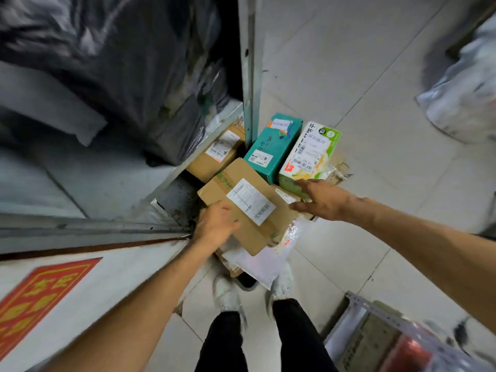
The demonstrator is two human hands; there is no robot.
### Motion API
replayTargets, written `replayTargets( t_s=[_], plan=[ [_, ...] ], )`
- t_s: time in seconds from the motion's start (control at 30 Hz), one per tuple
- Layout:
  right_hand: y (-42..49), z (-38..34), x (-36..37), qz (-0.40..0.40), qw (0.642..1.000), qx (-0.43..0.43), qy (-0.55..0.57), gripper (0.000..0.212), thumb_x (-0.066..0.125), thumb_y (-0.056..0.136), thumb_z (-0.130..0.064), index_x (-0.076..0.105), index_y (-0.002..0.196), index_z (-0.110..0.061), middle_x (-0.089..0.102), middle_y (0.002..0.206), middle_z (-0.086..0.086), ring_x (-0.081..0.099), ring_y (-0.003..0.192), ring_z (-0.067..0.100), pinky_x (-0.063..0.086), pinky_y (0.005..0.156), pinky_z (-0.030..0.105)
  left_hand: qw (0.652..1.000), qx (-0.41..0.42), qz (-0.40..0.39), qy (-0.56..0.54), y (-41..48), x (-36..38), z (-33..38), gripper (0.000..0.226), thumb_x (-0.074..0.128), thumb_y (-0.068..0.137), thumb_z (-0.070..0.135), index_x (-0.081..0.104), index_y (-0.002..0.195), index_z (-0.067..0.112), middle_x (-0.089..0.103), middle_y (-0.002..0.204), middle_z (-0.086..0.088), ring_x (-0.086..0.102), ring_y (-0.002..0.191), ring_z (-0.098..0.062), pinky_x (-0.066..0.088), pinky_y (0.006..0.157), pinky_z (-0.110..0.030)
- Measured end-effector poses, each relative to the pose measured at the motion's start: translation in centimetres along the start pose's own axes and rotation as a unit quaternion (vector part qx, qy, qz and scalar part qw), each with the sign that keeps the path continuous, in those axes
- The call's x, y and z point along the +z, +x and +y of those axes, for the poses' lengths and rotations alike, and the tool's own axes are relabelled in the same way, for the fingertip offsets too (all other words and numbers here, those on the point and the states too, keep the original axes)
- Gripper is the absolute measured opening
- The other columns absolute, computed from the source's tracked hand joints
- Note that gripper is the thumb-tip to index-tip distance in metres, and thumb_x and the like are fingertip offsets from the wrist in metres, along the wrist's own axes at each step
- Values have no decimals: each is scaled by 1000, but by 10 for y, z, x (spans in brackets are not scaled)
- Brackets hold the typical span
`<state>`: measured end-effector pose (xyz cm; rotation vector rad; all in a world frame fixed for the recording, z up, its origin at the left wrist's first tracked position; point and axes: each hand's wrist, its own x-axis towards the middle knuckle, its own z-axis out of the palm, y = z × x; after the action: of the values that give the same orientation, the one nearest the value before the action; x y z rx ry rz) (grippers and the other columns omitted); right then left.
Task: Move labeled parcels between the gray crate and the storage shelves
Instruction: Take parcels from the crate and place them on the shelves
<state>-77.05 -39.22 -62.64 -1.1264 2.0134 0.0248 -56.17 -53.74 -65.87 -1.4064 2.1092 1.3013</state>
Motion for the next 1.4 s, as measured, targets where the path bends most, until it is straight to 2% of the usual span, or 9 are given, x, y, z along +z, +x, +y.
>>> replayTargets(
  t_s=[0.07,0.17,0.37,0.53,0.73,0.9,1.1,1.27,1.4],
  plan=[
    [-36,-7,-28,10,999,23,-30,68,51,92,-56,41,141,-10,53,134,12,53,118,32,46,99,41,994,77,-34,74,-15,-27,40,46,79,76,25,61,118,21,63,113,2,59,108,-16,48,98,-37],
    [-94,-28,-69,49,996,58,-45,60,54,94,-48,45,139,-10,52,135,13,51,121,32,43,100,38,964,198,-62,169,-40,-67,104,42,77,77,23,62,116,19,64,111,3,59,102,-14,51,94,-36],
    [-220,-70,-121,140,980,141,-23,60,56,93,-49,46,138,-11,54,134,14,53,120,32,45,96,37,856,392,-71,329,-118,-128,213,31,73,78,26,67,107,17,69,105,0,62,91,-15,52,86,-33],
    [-306,-104,-144,200,957,208,16,67,60,91,-48,40,144,-11,52,139,13,52,124,30,44,98,37,796,472,-75,371,-186,-149,257,34,72,81,32,66,110,16,68,107,1,63,95,-16,54,85,-38],
    [-376,-129,-144,249,940,231,3,66,64,89,-41,41,142,-10,54,134,14,52,121,32,45,100,43,758,523,-55,386,-254,-151,278,33,72,81,32,66,110,17,67,108,-1,63,96,-19,53,86,-36],
    [-405,-144,-134,252,941,218,-49,58,64,89,-40,47,134,-7,57,128,16,56,114,32,48,95,45,761,522,-10,385,-298,-159,271,34,72,82,34,65,111,18,68,110,0,63,94,-16,53,85,-34],
    [-413,-173,-129,254,951,153,-82,56,65,89,-38,49,132,-7,59,125,14,59,110,30,51,92,42,798,471,54,372,-341,-183,238,35,73,81,35,66,111,20,67,107,1,63,94,-16,54,87,-36],
    [-403,-221,-123,242,962,72,-106,55,67,89,-34,49,133,-7,59,127,14,59,111,29,51,94,41,836,420,99,339,-373,-213,177,33,72,81,32,67,111,20,68,104,1,64,92,-16,55,85,-35],
    [-396,-277,-118,245,956,-4,-161,56,68,86,-35,51,131,-7,60,124,14,59,110,31,51,92,43,860,364,144,328,-400,-257,111,32,69,82,33,66,112,21,68,107,1,63,94,-15,54,83,-32]
  ],
)
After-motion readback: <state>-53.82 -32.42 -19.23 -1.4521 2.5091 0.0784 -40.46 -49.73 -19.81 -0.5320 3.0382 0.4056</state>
